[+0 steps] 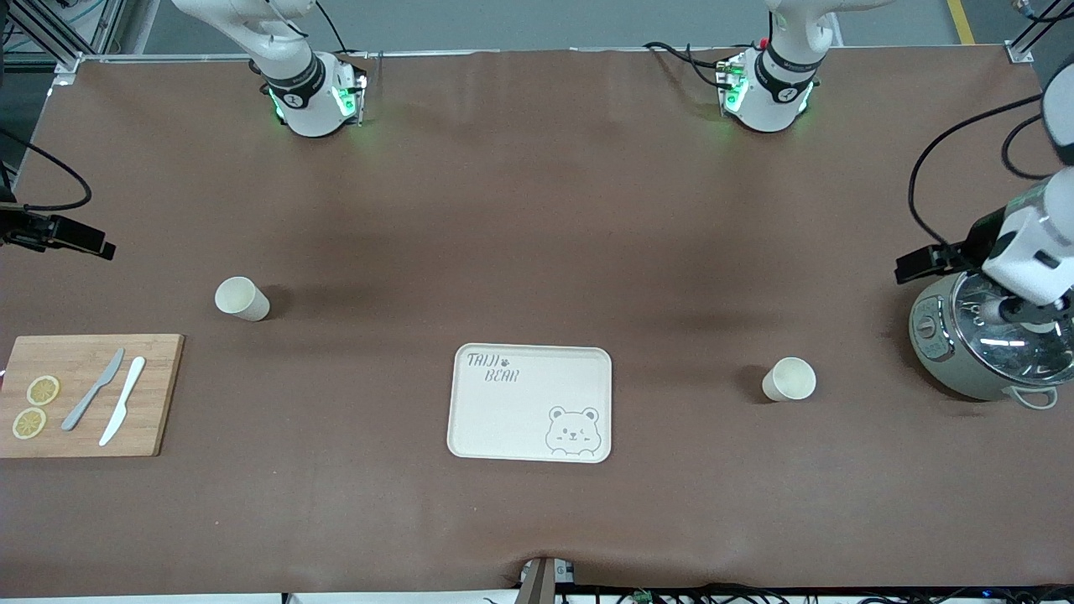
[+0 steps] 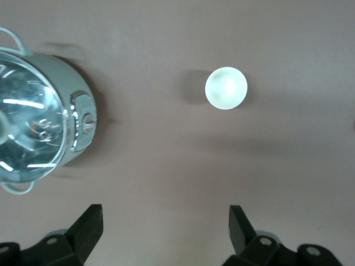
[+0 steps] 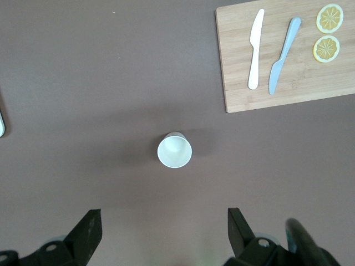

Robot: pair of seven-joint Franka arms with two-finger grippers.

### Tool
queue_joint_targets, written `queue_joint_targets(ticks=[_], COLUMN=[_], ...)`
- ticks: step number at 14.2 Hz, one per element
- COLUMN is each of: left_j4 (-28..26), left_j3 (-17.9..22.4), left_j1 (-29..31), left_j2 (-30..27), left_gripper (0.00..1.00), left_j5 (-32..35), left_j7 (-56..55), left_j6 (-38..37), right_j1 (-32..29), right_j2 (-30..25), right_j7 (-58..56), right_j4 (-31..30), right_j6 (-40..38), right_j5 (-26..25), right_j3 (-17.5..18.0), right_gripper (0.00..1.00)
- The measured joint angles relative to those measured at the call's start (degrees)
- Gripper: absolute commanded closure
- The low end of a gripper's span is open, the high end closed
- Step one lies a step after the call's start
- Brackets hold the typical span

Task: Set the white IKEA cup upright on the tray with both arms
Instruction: 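Reach the left gripper and the right gripper down toward the white cups, then close the left gripper on one cup while the right gripper grasps another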

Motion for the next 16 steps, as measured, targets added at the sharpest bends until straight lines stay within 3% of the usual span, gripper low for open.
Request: queue_joint_targets(ticks=[7,10,16], left_j4=[-15.89,-16.34,-16.23], left_j3=[0.01,-0.03,-0.19], left_j1=[0.39,0.39,0.39], left_j2=[3.70,7.49,13.61], left_gripper=[0.00,0.08,0.08], left_j5=[0.03,0.03,0.03], left_j7=[0.00,0.00,0.00], left_j6=[23.98,28.09,36.96], right_j1=[-0.50,-1.65,-1.82], right_j2=[6.83,10.05,9.71], right_j7=[0.03,-0.03,-0.04], right_j4=[-1.81,-6.37,-19.98], right_j6=[0.17,6.86,18.65], right_j5=[0.02,0.06,0.06], right_j3=[0.00,-0.03,-0.07], right_gripper=[0.00,0.00,0.00])
